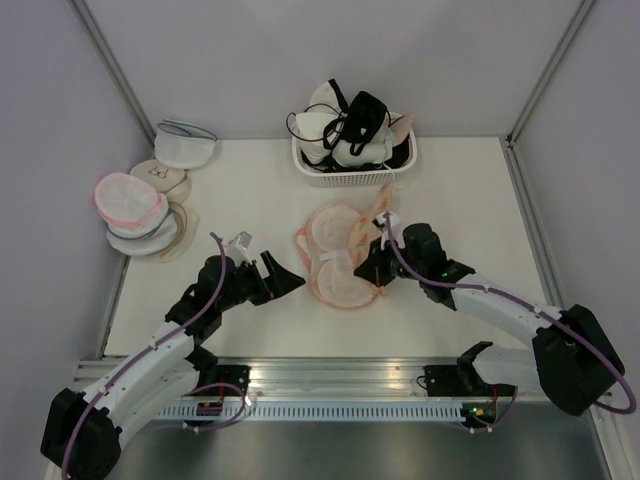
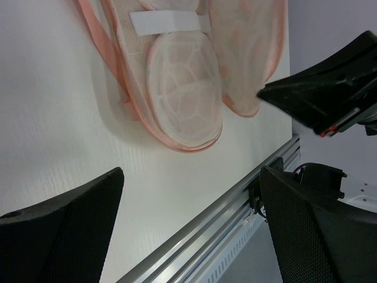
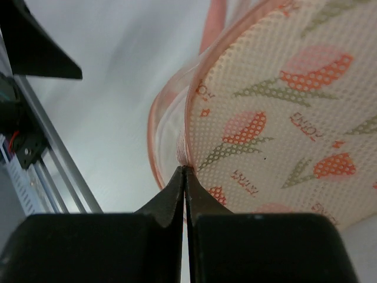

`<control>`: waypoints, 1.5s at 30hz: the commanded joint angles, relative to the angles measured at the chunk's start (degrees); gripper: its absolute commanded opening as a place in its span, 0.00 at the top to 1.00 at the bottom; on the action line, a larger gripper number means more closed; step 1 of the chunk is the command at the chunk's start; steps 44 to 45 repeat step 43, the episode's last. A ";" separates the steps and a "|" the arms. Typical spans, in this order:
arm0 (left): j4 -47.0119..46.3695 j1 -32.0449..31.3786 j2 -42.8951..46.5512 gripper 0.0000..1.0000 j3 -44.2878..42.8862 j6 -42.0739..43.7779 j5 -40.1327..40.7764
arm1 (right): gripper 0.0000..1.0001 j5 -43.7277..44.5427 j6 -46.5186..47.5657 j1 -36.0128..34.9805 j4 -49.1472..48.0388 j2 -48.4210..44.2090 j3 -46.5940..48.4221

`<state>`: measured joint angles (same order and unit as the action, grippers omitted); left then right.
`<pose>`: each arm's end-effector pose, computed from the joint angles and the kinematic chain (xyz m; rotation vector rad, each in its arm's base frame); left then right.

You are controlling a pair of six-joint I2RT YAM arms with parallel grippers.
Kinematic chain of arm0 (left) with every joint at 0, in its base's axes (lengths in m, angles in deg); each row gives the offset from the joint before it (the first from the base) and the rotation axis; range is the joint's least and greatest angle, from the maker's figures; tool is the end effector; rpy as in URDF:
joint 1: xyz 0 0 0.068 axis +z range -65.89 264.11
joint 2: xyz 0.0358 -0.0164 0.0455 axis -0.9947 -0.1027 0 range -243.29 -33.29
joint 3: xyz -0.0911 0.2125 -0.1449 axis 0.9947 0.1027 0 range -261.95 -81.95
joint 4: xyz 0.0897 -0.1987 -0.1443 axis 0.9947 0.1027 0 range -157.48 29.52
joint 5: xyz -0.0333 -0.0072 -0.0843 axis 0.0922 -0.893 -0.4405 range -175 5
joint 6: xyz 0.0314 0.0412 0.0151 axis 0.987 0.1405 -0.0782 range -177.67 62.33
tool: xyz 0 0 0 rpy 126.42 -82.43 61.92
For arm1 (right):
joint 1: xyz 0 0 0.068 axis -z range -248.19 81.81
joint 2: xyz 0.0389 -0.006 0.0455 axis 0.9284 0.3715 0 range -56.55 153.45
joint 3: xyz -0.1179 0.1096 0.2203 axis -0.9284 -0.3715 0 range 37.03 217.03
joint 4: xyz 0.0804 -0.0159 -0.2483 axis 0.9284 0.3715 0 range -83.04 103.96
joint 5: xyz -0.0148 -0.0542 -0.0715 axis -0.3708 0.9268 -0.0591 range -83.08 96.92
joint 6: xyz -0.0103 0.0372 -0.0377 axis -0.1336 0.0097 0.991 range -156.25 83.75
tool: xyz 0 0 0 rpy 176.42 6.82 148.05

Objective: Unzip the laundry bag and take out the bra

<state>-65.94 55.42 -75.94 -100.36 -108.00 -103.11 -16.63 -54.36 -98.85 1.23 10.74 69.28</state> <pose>0.1447 -0.0917 0.1996 -0.1968 2.2004 -1.1479 0.2045 0.1378 0.2133 -0.4979 2.1177 0.9319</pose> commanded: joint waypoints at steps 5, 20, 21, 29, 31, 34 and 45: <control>1.54 0.04 3.36 0.00 1.80 -2.94 2.64 | 0.99 -3.87 8.44 -12.39 -11.13 10.48 3.08; 1.27 0.03 5.39 0.00 2.42 -2.68 2.20 | 0.02 5.69 2.21 -14.34 -11.77 3.07 3.26; 0.66 0.12 5.65 0.00 2.16 -2.15 1.94 | 0.02 7.54 1.24 -14.35 -10.19 1.11 3.78; -3.82 0.03 6.01 0.00 1.36 2.07 -2.18 | 0.02 22.82 -3.33 -14.26 11.26 -9.18 9.33; -5.23 0.03 5.65 0.00 1.45 3.74 -4.11 | 0.02 25.30 -3.95 -14.35 13.11 -12.86 8.18; -8.03 0.03 5.83 0.00 1.45 6.02 -7.63 | 0.02 28.73 -5.53 -14.34 15.22 -18.48 6.78; -8.57 0.03 5.74 0.00 -1.27 9.11 -9.22 | 0.02 28.30 -6.51 -14.35 18.30 -29.49 5.54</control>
